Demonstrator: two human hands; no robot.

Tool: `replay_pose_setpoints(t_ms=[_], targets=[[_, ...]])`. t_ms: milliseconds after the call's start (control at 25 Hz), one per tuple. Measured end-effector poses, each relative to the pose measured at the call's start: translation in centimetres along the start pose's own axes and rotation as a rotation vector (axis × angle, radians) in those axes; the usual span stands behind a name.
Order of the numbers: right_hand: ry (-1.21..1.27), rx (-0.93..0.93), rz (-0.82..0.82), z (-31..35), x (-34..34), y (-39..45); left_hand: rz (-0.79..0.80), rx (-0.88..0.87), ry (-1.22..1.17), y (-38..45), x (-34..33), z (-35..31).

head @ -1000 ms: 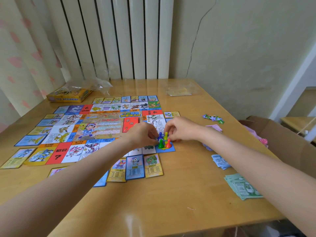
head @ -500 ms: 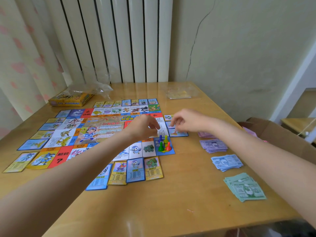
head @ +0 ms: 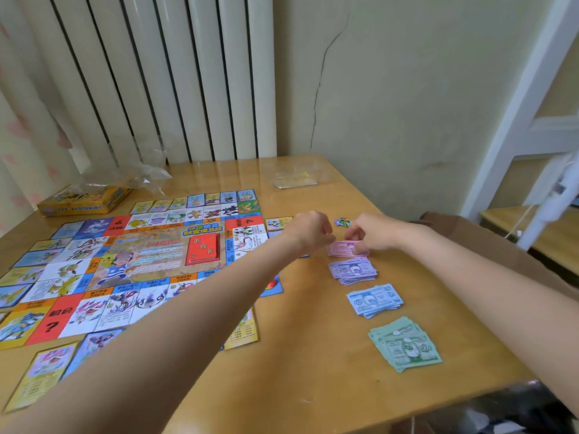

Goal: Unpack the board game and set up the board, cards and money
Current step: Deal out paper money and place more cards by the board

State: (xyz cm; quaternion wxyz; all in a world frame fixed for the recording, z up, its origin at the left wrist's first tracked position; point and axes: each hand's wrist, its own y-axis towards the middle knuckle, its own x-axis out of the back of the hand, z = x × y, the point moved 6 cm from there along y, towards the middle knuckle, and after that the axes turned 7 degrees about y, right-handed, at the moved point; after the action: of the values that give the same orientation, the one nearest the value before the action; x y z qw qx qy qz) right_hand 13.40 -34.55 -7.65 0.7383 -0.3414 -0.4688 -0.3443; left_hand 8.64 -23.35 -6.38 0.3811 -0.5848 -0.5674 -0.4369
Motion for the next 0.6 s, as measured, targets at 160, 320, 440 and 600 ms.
replay_pose_setpoints(t_ms=[160, 320, 440, 600], targets=[[-0.008, 0.009, 0.026, -0.2, -0.2, 0.3, 0.176, 0.018, 0.17, 1.6, -2.6, -1.3], [-0.075, 0.027, 0.031, 0.5, -0.3, 0.6, 0.254, 0.062, 0.19, 2.3, -3.0, -1.1], [-0.118, 0.028, 0.075, 1.0, -0.4, 1.0, 0.298, 0.118, 0.127, 2.7, -3.4, -0.5], [-0.153, 0.049, 0.061, 1.2, -0.6, 1.3, 0.214, 0.095, 0.193, 2.3, -3.2, -1.0]])
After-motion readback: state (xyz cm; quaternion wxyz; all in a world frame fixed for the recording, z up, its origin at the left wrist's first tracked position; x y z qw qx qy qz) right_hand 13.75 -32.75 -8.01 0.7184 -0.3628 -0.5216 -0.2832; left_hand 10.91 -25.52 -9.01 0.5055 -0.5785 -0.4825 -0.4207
